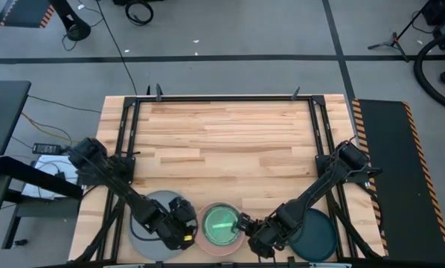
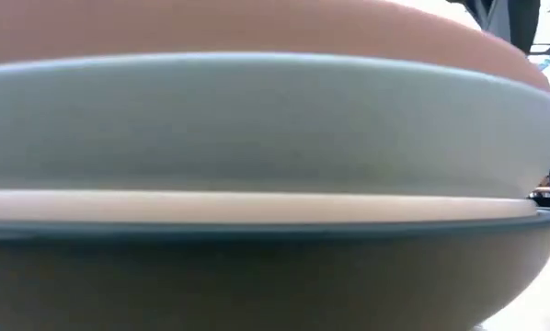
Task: Stack plastic plates
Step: Stack the stacked plates on top of the dark blue plate
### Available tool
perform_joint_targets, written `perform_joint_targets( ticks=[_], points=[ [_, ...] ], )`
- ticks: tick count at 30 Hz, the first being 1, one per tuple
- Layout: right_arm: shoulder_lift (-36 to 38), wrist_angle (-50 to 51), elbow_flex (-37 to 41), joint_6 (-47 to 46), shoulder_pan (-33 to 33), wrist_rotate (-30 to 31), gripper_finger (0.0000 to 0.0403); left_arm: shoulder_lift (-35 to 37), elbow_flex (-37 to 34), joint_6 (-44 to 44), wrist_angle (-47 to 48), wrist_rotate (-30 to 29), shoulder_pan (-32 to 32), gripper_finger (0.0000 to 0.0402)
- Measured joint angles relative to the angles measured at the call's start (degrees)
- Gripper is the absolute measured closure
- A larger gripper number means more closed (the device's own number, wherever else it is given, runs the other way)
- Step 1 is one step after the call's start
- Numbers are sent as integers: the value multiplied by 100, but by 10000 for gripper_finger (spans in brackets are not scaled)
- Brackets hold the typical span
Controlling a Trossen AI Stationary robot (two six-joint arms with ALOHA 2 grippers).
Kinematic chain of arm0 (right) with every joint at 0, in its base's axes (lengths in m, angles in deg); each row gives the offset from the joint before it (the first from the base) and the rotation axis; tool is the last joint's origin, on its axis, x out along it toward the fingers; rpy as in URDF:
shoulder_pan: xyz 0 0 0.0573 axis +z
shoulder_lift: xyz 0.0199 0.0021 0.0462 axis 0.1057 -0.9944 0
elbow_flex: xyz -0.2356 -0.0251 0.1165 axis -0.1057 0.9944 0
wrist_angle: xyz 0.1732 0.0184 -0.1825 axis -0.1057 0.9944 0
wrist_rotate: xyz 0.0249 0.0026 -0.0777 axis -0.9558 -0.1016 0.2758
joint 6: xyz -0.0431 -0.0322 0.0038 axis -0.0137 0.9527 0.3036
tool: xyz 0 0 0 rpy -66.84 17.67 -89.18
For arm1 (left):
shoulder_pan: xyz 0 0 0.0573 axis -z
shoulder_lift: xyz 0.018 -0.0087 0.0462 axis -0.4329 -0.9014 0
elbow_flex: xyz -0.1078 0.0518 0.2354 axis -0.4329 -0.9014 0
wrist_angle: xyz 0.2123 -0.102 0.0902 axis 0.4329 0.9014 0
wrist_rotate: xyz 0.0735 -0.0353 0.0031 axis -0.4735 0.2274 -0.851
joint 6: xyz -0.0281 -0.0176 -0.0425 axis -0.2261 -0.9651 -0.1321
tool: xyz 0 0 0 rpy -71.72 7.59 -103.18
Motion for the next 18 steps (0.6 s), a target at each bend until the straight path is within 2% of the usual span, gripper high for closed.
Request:
perform_joint_targets(
  ticks=[5,9,11,14,18],
  points=[
    [2,-440,38,0,15,85,241,697,134,284,66,-89,65,226],
    [0,-908,38,-75,15,78,240,1178,143,634,84,-599,63,226],
    [0,-954,38,-405,14,59,234,1370,143,787,147,-837,61,226],
    [0,-861,37,-748,-24,178,209,1527,143,975,165,-998,9,226],
    [0,-709,38,-817,-33,339,156,1588,143,1079,188,-1015,-73,226]
  ],
)
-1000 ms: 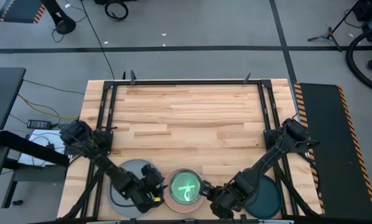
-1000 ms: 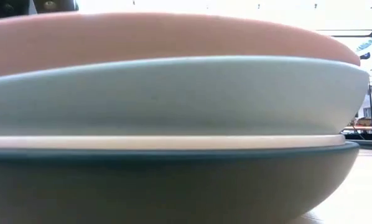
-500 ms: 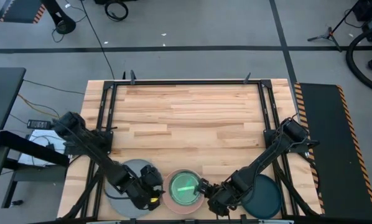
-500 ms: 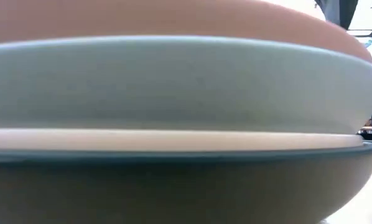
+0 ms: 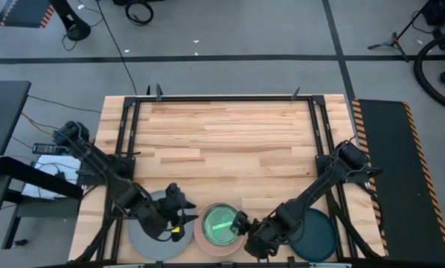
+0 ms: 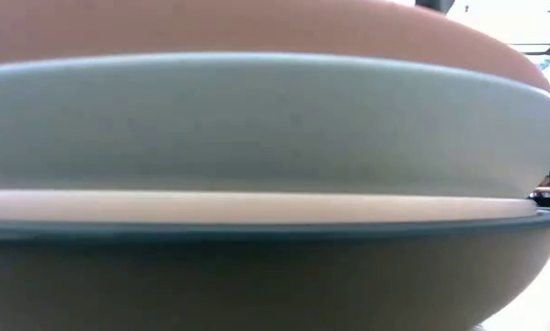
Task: Stack plastic plates
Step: Stack the stacked plates on top of the dark blue plate
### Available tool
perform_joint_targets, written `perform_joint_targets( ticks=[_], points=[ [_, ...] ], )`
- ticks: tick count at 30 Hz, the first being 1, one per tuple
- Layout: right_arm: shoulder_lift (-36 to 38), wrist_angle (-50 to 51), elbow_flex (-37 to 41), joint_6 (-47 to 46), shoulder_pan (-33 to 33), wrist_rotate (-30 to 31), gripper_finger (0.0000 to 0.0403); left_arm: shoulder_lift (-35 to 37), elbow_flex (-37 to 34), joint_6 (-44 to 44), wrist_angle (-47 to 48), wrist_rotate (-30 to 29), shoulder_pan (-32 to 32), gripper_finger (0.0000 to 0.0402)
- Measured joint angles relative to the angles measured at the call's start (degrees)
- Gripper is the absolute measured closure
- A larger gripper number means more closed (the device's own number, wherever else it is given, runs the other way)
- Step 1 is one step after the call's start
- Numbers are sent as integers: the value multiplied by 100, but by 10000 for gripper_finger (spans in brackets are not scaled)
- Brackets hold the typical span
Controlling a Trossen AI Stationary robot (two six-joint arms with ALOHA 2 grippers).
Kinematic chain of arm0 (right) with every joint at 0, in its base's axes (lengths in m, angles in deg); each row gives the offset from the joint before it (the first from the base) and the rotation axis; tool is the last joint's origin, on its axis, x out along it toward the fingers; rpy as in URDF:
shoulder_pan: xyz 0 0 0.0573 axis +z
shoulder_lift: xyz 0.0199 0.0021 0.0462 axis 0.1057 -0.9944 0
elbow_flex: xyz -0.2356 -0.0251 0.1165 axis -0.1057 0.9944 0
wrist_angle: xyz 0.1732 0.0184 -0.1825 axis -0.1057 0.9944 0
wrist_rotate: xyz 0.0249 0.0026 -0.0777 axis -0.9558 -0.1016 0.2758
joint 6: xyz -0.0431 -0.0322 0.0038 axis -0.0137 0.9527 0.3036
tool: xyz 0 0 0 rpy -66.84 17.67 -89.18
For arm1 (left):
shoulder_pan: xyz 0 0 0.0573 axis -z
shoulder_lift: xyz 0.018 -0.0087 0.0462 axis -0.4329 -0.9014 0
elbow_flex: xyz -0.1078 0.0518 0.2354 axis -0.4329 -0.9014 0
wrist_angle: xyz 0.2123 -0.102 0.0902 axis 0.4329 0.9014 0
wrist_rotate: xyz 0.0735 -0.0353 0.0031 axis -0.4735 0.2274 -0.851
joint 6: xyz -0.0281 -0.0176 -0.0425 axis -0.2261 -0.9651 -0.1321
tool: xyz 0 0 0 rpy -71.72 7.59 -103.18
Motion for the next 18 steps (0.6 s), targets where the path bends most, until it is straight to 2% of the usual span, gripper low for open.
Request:
perform_joint_targets(
  ticks=[5,8,11,18],
  points=[
    [0,-65,159,222,76,-161,78,0,0,-6,-5,-6,-77,226],
    [2,-244,319,635,240,-179,51,0,0,-34,-4,-11,-76,226],
    [2,-535,552,816,416,69,46,0,0,-157,-8,-9,-69,226],
    [2,-1060,984,816,541,449,67,0,0,-312,-17,-28,-69,226]
  ],
)
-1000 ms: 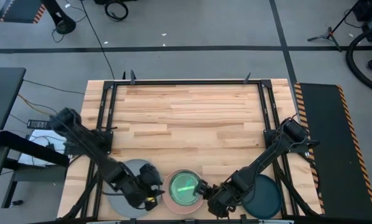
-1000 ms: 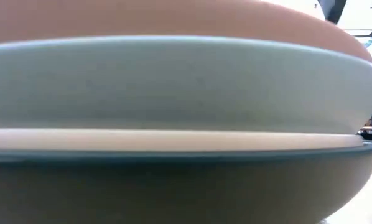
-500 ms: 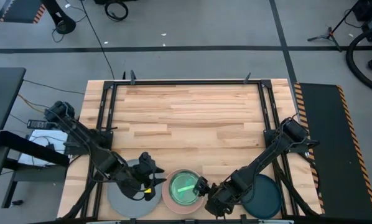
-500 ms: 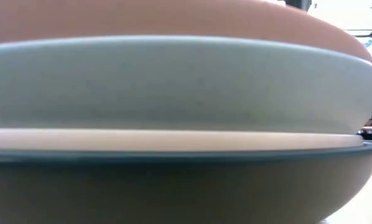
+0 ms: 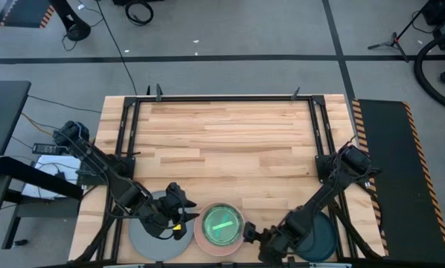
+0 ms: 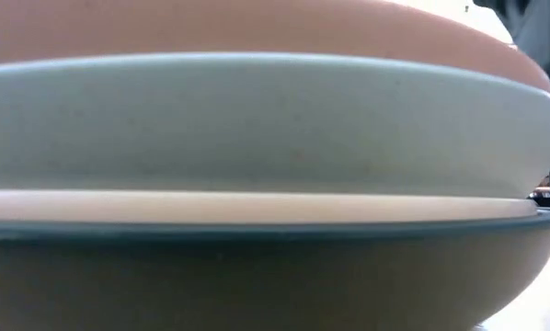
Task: Stack plastic plates
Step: Stack the stacked plates on top of the dark blue plate
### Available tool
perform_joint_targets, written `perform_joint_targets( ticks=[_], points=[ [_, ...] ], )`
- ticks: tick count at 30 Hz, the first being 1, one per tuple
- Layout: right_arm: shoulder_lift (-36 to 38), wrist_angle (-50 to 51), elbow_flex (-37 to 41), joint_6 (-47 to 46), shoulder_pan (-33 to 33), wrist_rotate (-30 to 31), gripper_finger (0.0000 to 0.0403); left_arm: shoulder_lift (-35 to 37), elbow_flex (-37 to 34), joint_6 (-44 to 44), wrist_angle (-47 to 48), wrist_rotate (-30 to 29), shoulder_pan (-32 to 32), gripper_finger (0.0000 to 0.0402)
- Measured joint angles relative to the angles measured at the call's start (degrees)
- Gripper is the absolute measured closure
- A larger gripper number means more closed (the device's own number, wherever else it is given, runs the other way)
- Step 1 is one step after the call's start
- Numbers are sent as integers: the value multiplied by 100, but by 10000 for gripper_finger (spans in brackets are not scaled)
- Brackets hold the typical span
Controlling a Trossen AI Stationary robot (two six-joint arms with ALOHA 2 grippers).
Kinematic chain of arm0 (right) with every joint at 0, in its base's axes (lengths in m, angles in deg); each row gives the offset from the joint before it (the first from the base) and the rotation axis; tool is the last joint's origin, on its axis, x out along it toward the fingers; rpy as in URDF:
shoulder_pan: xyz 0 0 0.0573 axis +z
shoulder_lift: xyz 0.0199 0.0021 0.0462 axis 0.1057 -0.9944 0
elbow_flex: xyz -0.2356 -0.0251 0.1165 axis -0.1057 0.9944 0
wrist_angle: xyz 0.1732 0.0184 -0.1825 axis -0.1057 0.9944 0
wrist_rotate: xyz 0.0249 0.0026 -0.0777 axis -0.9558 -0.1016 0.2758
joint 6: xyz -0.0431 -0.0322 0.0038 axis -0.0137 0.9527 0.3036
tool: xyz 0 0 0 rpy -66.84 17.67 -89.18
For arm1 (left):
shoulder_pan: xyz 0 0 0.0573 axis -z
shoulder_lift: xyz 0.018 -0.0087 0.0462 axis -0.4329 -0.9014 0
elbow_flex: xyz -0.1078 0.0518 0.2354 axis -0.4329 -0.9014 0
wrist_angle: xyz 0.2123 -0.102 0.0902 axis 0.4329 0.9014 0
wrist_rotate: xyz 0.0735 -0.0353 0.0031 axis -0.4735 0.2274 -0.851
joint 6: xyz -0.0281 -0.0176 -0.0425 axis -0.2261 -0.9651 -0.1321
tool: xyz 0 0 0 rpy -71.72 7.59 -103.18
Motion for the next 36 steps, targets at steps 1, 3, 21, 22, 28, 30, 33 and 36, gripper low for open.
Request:
perform_joint_targets(
  ticks=[1,3,21,22,28,30,33,36],
  points=[
    [0,-31,10,-3,-26,47,71,0,-2,0,-4,-53,2,226],
    [0,-99,14,-1,-90,121,78,0,-2,4,-51,-165,0,226],
    [-475,-821,-96,22,-278,-227,138,0,-6,148,-189,-326,17,226],
    [-574,-810,-173,14,-279,-172,142,0,-7,155,-217,-324,24,226],
    [-748,-653,-584,36,-294,-195,160,-2,-7,155,-178,-324,156,226],
    [-764,-614,-572,-8,-312,-197,164,-2,-7,155,-179,-324,183,226],
    [-765,-642,-556,-38,-356,-188,173,-2,-7,152,-180,-326,179,226],
    [-765,-552,-553,-95,-423,61,187,-2,-7,153,-192,-326,179,226]
  ],
)
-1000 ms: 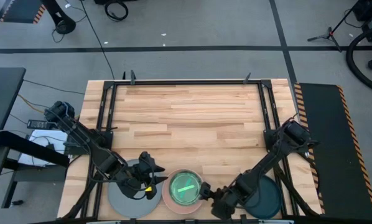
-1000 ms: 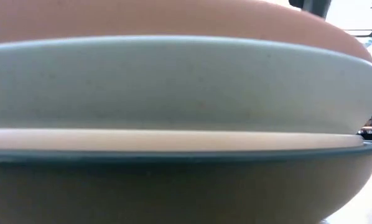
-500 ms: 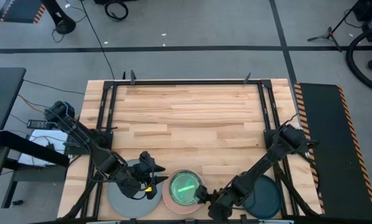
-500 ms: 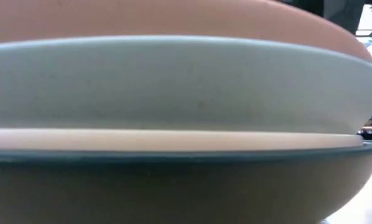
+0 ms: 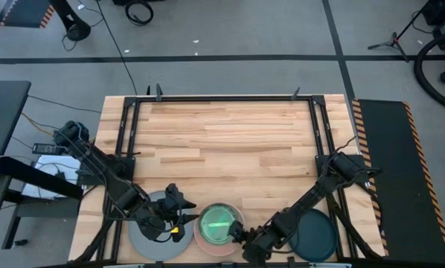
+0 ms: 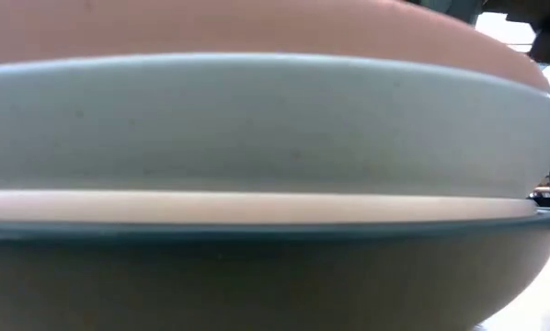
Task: Stack plastic plates
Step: Stack the stacked plates on top of the dark blue plate
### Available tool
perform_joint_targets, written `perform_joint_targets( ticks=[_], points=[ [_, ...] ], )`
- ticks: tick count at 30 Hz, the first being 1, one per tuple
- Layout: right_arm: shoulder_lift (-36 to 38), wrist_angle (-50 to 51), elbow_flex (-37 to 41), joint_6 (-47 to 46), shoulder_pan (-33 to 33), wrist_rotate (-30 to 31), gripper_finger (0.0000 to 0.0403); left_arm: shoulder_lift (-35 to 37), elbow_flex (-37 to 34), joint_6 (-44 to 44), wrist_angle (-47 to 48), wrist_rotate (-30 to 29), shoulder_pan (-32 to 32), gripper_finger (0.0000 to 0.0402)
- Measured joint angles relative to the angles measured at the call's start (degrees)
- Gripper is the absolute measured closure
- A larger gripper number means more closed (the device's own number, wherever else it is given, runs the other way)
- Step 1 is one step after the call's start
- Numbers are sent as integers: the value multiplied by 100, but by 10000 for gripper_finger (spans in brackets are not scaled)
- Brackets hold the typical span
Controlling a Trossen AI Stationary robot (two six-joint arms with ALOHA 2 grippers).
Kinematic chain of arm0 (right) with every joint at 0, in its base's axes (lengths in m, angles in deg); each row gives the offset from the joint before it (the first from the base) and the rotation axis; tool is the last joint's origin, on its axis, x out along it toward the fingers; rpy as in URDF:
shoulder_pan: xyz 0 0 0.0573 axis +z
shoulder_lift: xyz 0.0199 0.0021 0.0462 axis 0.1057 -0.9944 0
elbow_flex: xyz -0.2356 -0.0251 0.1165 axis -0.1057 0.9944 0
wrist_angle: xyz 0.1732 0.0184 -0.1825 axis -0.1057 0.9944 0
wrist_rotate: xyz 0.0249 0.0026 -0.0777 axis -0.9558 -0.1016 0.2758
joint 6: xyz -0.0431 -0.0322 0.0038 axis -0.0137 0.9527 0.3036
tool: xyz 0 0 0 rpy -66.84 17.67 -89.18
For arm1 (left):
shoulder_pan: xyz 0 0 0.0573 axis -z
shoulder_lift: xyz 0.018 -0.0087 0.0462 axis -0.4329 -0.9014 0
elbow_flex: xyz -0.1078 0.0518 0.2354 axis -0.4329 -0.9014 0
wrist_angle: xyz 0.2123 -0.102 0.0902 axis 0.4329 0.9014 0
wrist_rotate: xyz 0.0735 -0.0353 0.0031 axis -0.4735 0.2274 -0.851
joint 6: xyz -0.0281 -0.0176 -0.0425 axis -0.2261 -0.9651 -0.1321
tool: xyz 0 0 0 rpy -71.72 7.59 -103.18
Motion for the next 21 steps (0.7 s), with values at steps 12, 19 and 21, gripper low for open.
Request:
perform_joint_targets(
  ticks=[12,19,21],
  points=[
    [13,0,280,-87,-170,-112,262,0,0,-153,-16,0,18,226],
    [35,-24,393,123,-133,54,285,0,0,-304,-26,0,104,226],
    [33,-6,388,161,-127,195,295,0,0,-308,-27,0,130,226]
  ],
)
